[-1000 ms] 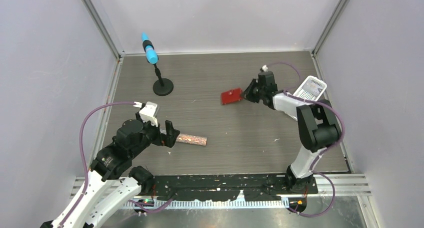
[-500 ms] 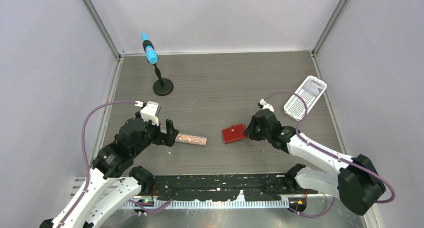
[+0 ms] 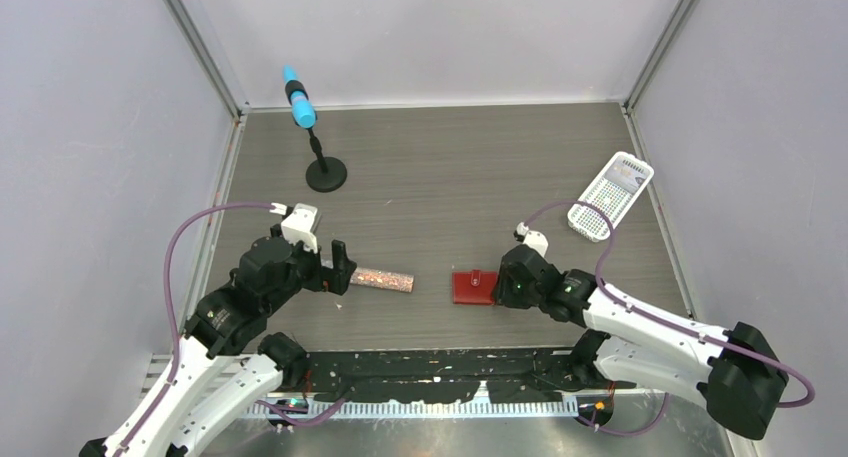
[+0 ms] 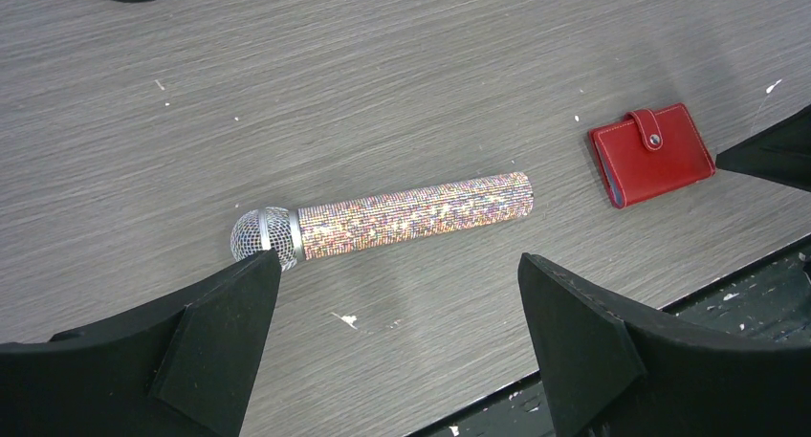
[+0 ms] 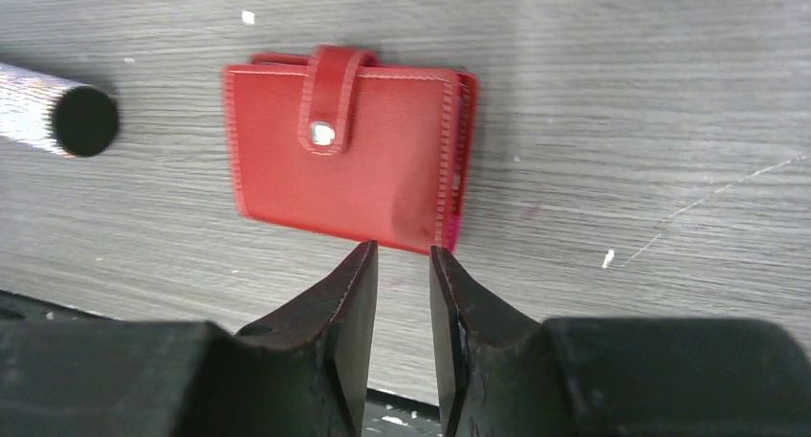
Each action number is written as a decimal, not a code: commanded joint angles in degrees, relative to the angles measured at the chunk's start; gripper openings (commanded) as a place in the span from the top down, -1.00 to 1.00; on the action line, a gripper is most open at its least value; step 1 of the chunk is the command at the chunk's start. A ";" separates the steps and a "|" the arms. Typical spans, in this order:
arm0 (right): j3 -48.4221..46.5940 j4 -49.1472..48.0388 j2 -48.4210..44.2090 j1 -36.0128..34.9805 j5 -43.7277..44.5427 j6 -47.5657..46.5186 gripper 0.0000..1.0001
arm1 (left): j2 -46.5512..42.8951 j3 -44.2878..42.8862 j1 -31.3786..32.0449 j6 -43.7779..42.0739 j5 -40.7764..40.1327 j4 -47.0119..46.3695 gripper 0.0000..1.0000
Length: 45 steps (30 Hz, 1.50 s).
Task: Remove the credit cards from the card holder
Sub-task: Move the card holder to the center of the board, then open the card holder at the center of the board.
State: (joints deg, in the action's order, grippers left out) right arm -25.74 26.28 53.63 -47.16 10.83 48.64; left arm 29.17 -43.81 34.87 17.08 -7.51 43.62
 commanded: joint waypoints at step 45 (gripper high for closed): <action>-13.62 -7.36 23.09 -8.65 13.56 -1.31 0.89 | 0.84 -3.78 0.28 1.91 4.11 1.51 -0.94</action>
State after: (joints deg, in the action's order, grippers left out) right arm -40.42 20.10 79.68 -55.35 24.58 44.36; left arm 29.06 -44.49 34.87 17.56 -6.31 44.73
